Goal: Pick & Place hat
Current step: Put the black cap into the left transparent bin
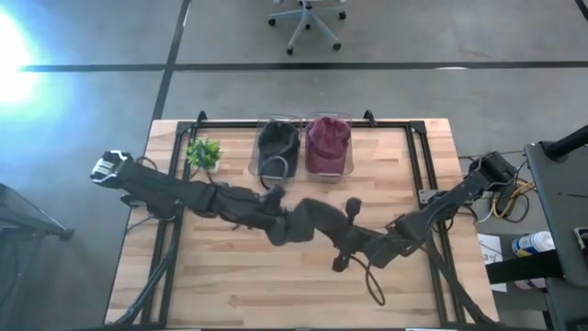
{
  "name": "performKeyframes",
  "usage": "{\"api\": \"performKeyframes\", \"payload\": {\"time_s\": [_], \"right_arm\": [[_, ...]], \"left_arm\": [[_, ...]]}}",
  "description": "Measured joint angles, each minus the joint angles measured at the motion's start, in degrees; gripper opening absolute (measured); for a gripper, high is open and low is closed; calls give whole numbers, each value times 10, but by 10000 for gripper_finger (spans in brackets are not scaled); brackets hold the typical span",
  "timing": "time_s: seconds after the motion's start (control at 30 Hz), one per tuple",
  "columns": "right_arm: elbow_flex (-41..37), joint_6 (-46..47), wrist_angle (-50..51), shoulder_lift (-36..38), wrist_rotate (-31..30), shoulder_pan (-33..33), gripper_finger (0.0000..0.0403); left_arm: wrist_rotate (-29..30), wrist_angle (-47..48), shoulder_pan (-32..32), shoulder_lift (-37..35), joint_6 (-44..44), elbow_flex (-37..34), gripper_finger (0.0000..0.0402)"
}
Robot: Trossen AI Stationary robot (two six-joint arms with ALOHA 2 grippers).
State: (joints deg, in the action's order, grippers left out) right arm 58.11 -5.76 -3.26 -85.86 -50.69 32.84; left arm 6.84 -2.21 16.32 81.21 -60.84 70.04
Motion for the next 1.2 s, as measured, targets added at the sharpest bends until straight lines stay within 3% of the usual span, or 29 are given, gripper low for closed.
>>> {"api": "performKeyframes", "payload": {"time_s": [0.17, 0.3, 0.5, 0.6, 0.73, 0.97, 1.07, 1.2], "right_arm": [[-2, -2, 13, 7, 20, 1, 13], [-2, 17, 14, 11, 47, 2, 13], [-2, 127, 3, 11, 27, -1, 13], [-2, 220, -3, 12, -3, -11, 13], [-2, 329, -15, 11, 5, -27, 13], [-3, 471, -36, 11, 81, -74, 13], [-3, 488, -59, 5, 98, -102, 13], [-2, 492, -80, -4, 85, -149, 13]], "left_arm": [[60, 20, -1, -49, 46, 1, 97], [168, 61, -1, -89, 119, 2, 97], [315, 82, 0, -137, 213, 1, 97], [339, 82, 2, -156, 258, 1, 97], [375, 85, 4, -170, 285, 1, 97], [468, 98, 14, -170, 352, 1, 97], [520, 143, 26, -172, 365, 1, 97], [515, 201, 35, -176, 317, 1, 97]]}}
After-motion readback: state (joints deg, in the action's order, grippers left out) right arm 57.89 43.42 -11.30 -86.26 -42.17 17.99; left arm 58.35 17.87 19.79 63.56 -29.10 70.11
